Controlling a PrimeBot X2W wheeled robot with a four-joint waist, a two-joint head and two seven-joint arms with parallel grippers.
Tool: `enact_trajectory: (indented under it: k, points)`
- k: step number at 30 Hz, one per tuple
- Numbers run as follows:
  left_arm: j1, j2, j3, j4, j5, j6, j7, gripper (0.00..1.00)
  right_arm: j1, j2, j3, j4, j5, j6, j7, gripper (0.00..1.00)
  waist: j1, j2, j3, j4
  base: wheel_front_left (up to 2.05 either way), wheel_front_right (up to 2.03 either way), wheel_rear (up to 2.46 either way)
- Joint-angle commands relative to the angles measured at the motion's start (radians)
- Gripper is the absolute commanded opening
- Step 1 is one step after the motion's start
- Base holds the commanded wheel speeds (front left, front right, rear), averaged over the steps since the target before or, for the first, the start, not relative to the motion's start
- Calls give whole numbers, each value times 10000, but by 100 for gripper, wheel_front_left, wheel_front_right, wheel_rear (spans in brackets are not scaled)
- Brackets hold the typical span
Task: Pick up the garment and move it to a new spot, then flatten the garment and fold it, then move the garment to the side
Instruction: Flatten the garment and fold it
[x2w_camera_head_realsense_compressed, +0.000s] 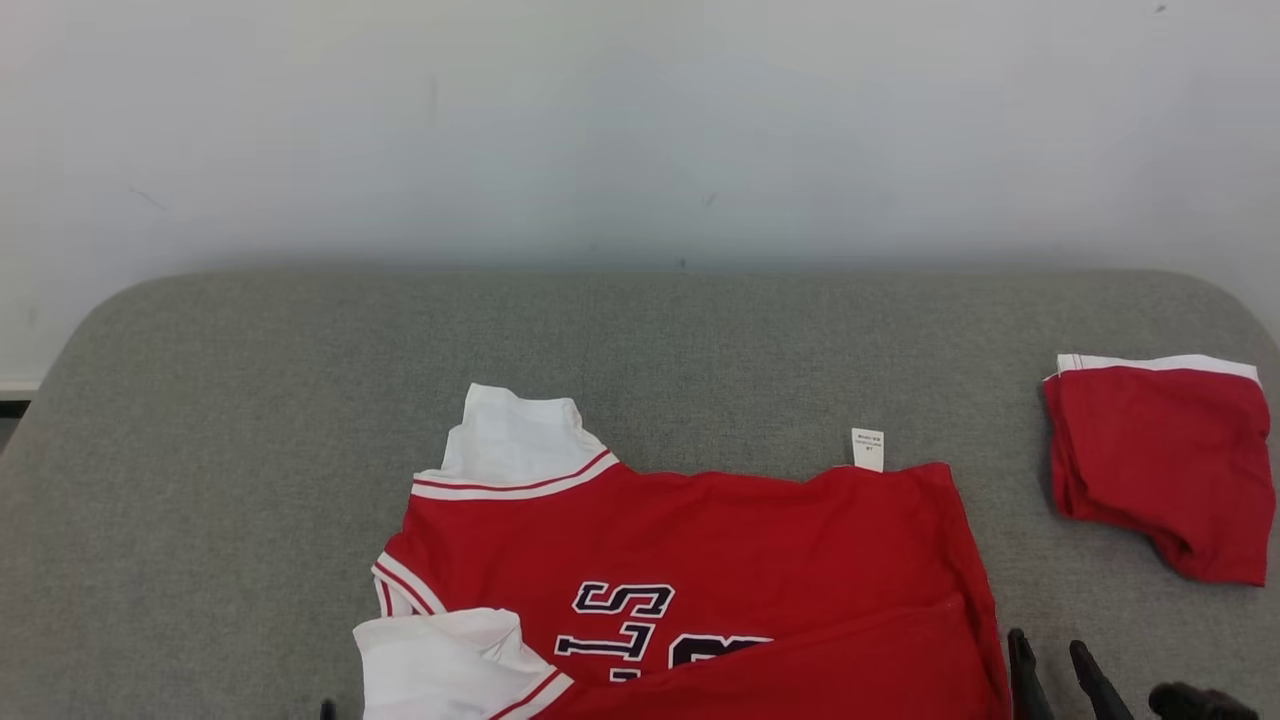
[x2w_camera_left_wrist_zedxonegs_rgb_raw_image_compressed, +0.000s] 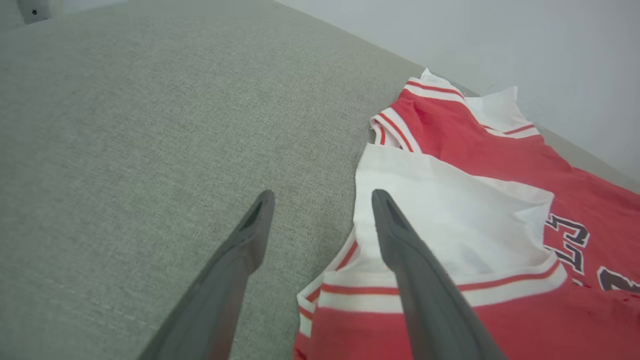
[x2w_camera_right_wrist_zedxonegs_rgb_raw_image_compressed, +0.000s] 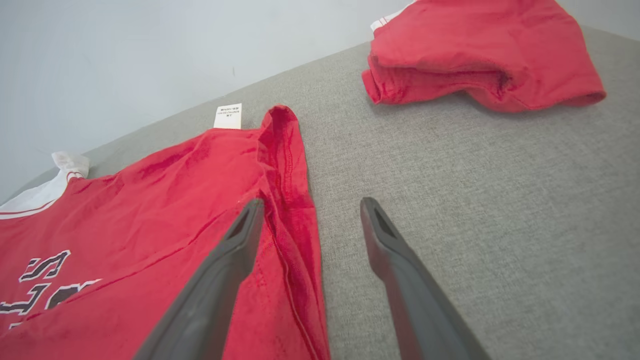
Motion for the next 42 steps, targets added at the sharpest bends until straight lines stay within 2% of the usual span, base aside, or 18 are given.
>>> enact_trajectory:
  k: [1, 6, 13, 19, 24, 27, 33, 38, 42]
  points:
    - [-294, 32, 73, -135, 130, -8, -30, 100, -296, 28, 37, -27, -128, -26, 0, 100, 0, 0, 240, 79, 0, 0, 0]
    - [-1466, 21, 51, -352, 527, -25, -30, 100, -1659, -212, 421, 244, -402, -26, 2, 100, 0, 0, 1010, 135, 0, 0, 0]
    - [-3345, 23, -338, 44, 1255, -68, -28, 100, -3779, -566, 1255, 1107, -375, -26, 9, 100, 0, 0, 1872, 203, 0, 0, 0]
    - [-4937, 224, -826, 1016, 1869, -65, -30, 100, -4745, -714, 1542, 1556, -305, -26, 5, 100, 0, 0, 2342, 238, 0, 0, 0]
    - [-6747, 282, -1513, 2538, 1973, -60, 128, 100, -5089, -739, 1624, 1548, -389, -26, 4, 100, 0, 0, 2763, 202, 0, 0, 0]
    - [-8023, 398, -1938, 3335, 1971, -62, 512, 100, -5255, -684, 1722, 1471, -423, -27, 3, 100, 0, 0, 3051, 68, 0, 0, 0]
    - [-9969, 620, -2524, 4945, 2011, -60, 1985, 100, -5557, -560, 1932, 1277, -392, -27, 3, 100, 0, 0, 3539, -384, 0, 0, 0]
    - [-10741, 722, -2766, 5959, 1873, -59, 2700, 100, -5708, -547, 1993, 1053, -297, -27, 2, 100, 0, 0, 3779, -700, 0, 0, 0]
    - [-11194, 930, -2773, 6662, 1889, 174, 3109, 100, -5805, -509, 1998, 850, -294, -27, 2, 100, 0, 0, 3955, -904, 0, 0, 0]
